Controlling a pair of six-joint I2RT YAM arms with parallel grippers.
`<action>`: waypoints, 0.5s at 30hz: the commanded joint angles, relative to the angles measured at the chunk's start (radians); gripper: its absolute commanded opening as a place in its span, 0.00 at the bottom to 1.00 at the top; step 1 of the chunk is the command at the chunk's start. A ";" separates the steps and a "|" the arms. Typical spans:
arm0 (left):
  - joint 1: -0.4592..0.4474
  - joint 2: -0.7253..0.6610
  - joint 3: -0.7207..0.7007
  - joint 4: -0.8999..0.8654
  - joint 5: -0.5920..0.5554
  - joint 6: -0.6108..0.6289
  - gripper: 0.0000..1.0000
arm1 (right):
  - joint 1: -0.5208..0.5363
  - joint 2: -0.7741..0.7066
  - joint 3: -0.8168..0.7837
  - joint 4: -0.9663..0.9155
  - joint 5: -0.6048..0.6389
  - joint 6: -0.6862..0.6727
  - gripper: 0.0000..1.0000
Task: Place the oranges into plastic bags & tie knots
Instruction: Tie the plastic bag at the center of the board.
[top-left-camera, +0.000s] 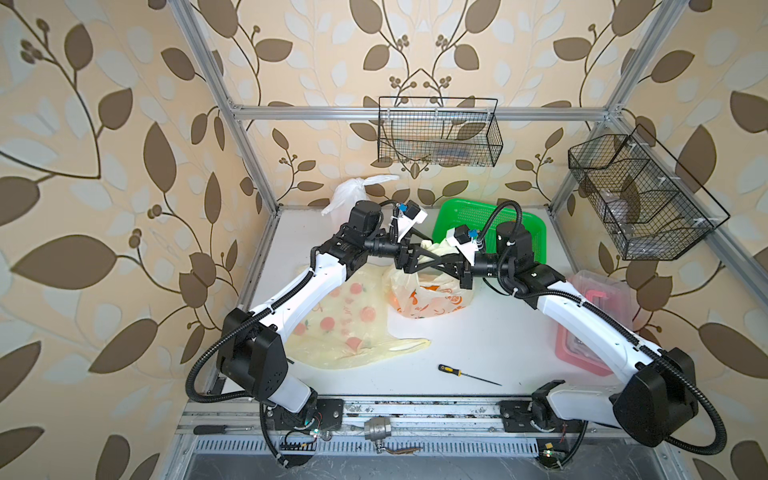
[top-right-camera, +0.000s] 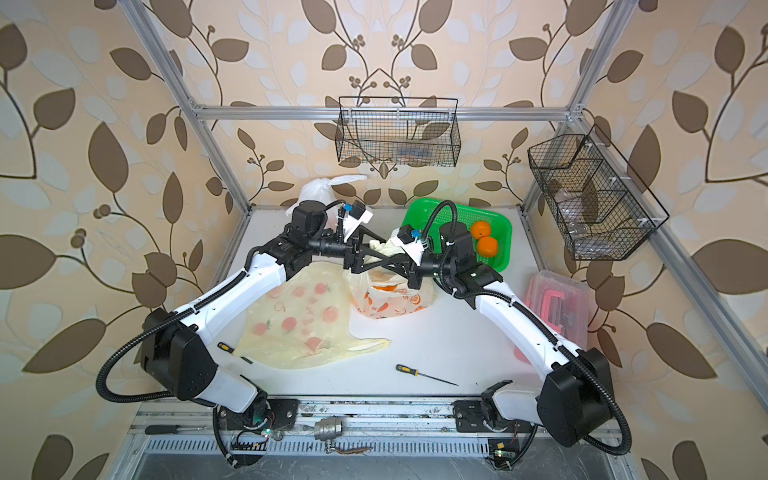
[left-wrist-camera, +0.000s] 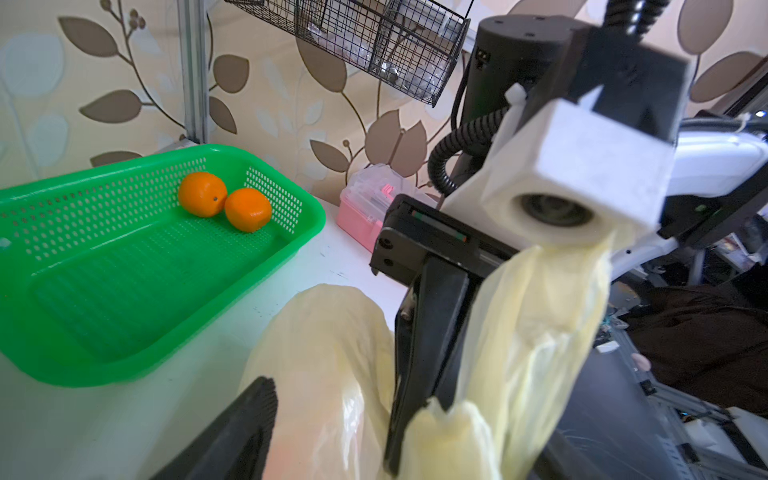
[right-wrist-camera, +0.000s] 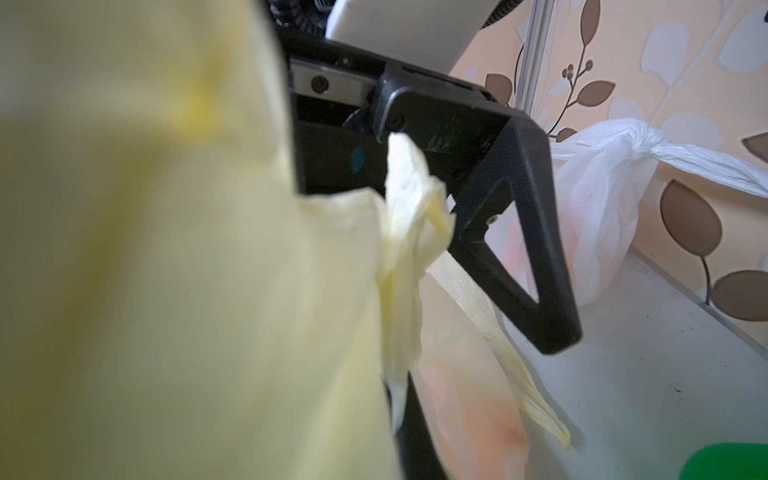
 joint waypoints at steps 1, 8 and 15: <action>0.010 0.002 0.021 0.065 0.082 -0.028 0.69 | 0.006 0.006 0.025 0.012 -0.008 -0.009 0.00; 0.009 0.002 0.000 0.120 0.107 -0.061 0.20 | 0.006 -0.020 0.014 0.024 0.047 0.014 0.14; 0.009 -0.006 -0.002 0.112 0.084 -0.046 0.00 | -0.060 -0.146 -0.079 0.161 0.159 0.202 0.65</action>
